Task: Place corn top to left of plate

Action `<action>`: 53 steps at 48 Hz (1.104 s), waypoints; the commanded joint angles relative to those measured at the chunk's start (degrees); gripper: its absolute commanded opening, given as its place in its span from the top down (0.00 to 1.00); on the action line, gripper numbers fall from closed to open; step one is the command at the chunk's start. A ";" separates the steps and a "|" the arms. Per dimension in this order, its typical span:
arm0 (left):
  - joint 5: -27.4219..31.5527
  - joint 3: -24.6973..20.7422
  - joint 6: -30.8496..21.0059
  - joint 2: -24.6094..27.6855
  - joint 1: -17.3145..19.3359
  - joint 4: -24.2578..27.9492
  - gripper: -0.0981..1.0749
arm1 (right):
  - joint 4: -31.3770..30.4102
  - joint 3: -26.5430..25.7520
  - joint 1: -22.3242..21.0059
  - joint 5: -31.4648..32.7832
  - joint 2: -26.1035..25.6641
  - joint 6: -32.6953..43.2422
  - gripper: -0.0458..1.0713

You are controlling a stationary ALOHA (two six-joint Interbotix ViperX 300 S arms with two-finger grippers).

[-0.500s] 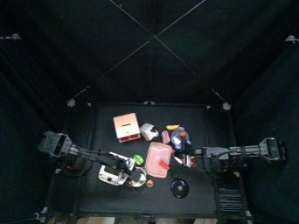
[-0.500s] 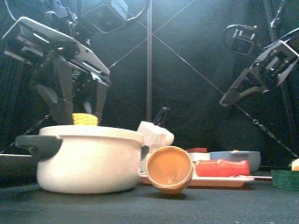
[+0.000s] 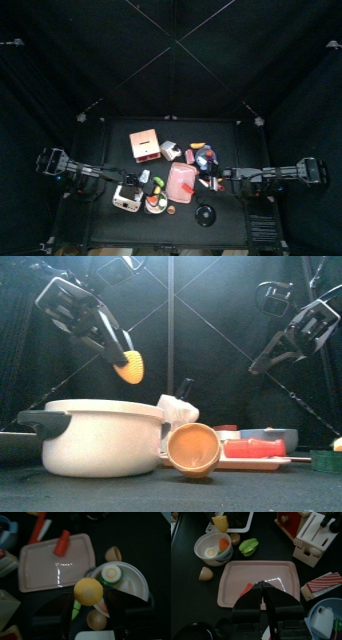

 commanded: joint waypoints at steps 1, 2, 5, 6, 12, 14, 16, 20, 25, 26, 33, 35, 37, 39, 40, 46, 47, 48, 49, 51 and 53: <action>-8.70 0.53 -0.09 -0.18 1.93 -0.44 0.38 | 1.05 -1.58 -0.18 -0.26 -0.44 0.09 0.95; -9.93 0.79 -0.09 0.18 2.29 -0.53 0.38 | 1.41 -1.67 -0.18 -0.26 -0.44 0.09 0.95; -12.30 1.41 -0.09 1.05 3.16 -1.23 0.38 | 2.11 -2.02 -0.18 -0.26 -0.26 0.09 0.95; -12.83 1.58 -0.09 1.41 3.52 -1.67 0.38 | 2.20 -2.02 -0.18 -0.26 -0.26 0.09 0.95; -14.59 1.58 -0.09 4.22 5.54 -4.57 0.38 | 2.20 -2.20 -0.18 -0.26 -0.18 0.00 0.95; -15.29 1.23 -0.09 5.71 6.33 -6.15 0.38 | 2.11 -2.20 -0.18 -0.26 -0.09 0.00 0.95; -15.64 0.88 0.00 7.03 6.77 -7.65 0.38 | 2.29 -2.29 -0.18 -0.26 -0.09 0.00 0.95; -15.82 -0.18 0.09 10.02 7.65 -9.76 0.38 | 2.46 -2.20 -0.18 -0.26 -0.09 0.09 0.95; -15.82 -1.49 0.09 13.54 8.26 -11.07 0.38 | 2.90 -2.11 -0.18 -0.26 0.09 0.09 0.95; -15.82 -1.76 0.09 14.06 8.35 -11.07 0.38 | 2.99 -2.02 -0.18 -0.26 0.18 0.09 0.95; -15.91 -3.08 0.09 16.26 9.49 -11.16 0.35 | 2.90 -1.93 -0.18 -0.26 0.35 0.00 0.95; -15.64 -3.16 0.18 16.61 9.84 -11.07 0.33 | 2.90 -1.93 -0.18 -0.18 0.44 0.00 0.95; -15.56 -3.08 0.26 16.70 10.11 -10.99 0.32 | 2.81 -1.93 -0.18 -0.18 0.62 0.00 0.95; -15.38 -2.99 0.26 16.79 10.55 -10.81 0.30 | 2.81 -1.93 -0.26 -0.18 0.70 0.00 0.95; -15.29 -2.90 0.26 16.79 10.72 -10.81 0.29 | 2.81 -1.93 -0.26 -0.18 0.79 0.00 0.95; -14.06 -2.72 0.26 16.70 11.34 -10.81 0.23 | 2.72 -1.93 -0.44 -0.18 1.49 0.00 0.95; -13.89 -2.64 0.26 16.70 11.34 -10.81 0.23 | 2.72 -1.93 -0.44 -0.18 1.58 0.00 0.95; -13.71 -2.64 0.26 16.70 11.43 -10.81 0.22 | 2.72 -1.93 -0.53 -0.18 1.67 0.00 0.95; -13.54 -2.55 0.26 16.70 11.51 -10.81 0.22 | 2.72 -1.93 -0.44 -0.18 1.76 0.00 0.95; -13.27 -2.46 0.26 16.70 11.60 -10.72 0.21 | 2.72 -1.93 -0.53 -0.18 2.02 0.00 0.95; -13.18 -2.37 0.26 16.61 11.69 -10.72 0.21 | 2.72 -1.93 -0.53 -0.18 2.20 0.00 0.95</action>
